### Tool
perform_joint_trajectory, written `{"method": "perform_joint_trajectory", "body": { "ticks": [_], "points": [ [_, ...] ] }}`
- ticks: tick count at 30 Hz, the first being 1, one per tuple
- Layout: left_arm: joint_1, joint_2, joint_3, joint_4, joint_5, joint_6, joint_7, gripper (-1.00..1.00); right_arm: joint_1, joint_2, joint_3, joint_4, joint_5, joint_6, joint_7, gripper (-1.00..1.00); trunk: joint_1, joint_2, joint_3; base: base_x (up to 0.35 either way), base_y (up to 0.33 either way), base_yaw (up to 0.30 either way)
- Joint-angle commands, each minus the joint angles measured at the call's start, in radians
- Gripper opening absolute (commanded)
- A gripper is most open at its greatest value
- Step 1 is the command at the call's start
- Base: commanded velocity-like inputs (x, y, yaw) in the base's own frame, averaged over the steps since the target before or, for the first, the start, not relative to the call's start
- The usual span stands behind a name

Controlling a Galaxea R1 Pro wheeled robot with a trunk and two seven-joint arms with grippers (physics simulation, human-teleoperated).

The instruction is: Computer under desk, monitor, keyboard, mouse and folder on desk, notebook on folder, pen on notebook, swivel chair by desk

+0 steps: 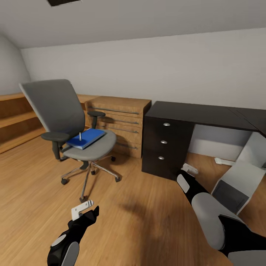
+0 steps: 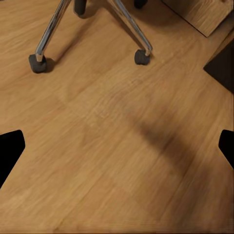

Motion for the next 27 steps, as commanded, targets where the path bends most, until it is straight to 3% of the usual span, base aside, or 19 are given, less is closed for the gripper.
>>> {"method": "perform_joint_trajectory", "body": {
  "ticks": [1, 20, 27],
  "points": [
    [0.0, 0.0, -0.001, -0.002, 0.011, 0.002, 0.01, 1.0, 0.0, 0.0, 0.001, -0.002, -0.008, 0.004, -0.005, 1.0, 0.0, 0.0, 0.0, -0.086, 0.0, -0.244],
    [0.0, 0.0, -0.001, -0.001, 0.011, 0.001, 0.01, 1.0, 0.0, 0.001, 0.001, -0.001, -0.008, 0.004, -0.004, 1.0, 0.0, 0.0, 0.019, -0.009, 0.0, -0.245],
    [0.0, 0.0, -0.001, -0.002, 0.011, 0.001, 0.01, 1.0, 0.0, 0.002, 0.001, -0.001, -0.008, 0.004, -0.004, 1.0, 0.0, 0.0, 0.026, 0.119, 0.167, -0.246]
  ]
}}
